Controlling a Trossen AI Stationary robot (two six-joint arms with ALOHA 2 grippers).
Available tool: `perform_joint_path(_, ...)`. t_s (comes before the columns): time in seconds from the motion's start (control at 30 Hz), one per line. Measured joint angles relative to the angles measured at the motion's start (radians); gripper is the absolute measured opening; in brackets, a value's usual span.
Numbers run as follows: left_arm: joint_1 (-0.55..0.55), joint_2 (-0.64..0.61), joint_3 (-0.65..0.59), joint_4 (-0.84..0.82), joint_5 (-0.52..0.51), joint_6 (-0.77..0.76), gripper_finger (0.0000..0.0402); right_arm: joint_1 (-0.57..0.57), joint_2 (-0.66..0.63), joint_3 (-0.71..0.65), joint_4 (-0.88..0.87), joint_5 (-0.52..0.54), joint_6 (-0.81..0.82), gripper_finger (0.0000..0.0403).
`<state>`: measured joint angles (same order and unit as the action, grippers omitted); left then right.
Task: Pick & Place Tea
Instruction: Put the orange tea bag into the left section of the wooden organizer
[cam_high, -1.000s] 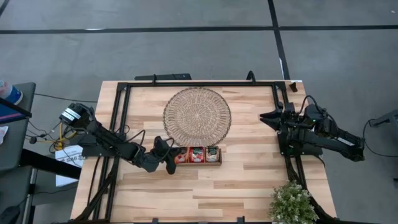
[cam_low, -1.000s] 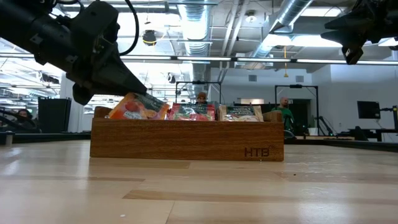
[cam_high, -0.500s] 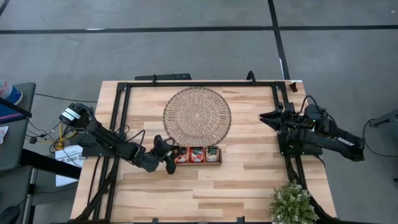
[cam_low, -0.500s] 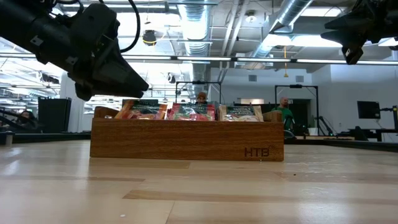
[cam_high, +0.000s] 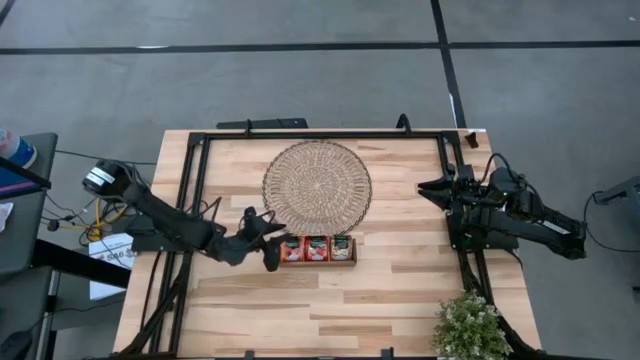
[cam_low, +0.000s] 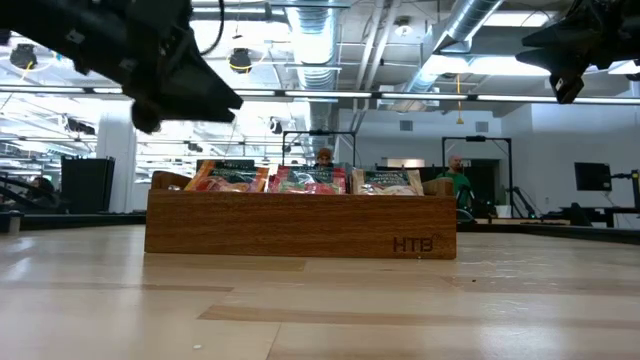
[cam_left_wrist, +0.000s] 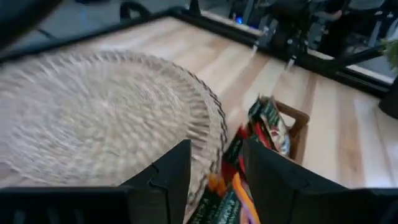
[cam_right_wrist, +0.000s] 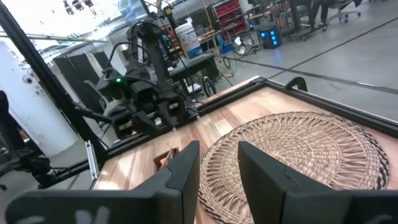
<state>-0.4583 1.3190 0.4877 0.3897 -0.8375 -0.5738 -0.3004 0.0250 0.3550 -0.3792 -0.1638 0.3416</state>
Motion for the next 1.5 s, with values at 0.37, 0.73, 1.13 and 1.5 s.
perform_joint_path(0.37, 0.163, 0.007, 0.0, -0.057, 0.426, -0.073, 0.0138, 0.0, 0.0, 0.0, 0.02, 0.0, 0.0, 0.0102)
perform_joint_path(0.73, 0.232, 0.007, 0.0, -0.126, 0.549, -0.157, 0.0138, 0.0, 0.0, 0.0, 0.019, 0.0, 0.0, 0.0102)
perform_joint_path(1.13, 0.275, 0.009, 0.068, -0.283, 0.64, -0.143, 0.0138, 0.0, 0.0, 0.0, 0.019, 0.0, 0.0, 0.0102)
perform_joint_path(1.5, 0.275, 0.01, 0.071, -0.344, 0.647, -0.166, 0.0138, 0.0, 0.0, 0.0, 0.018, 0.0, 0.0, 0.0102)
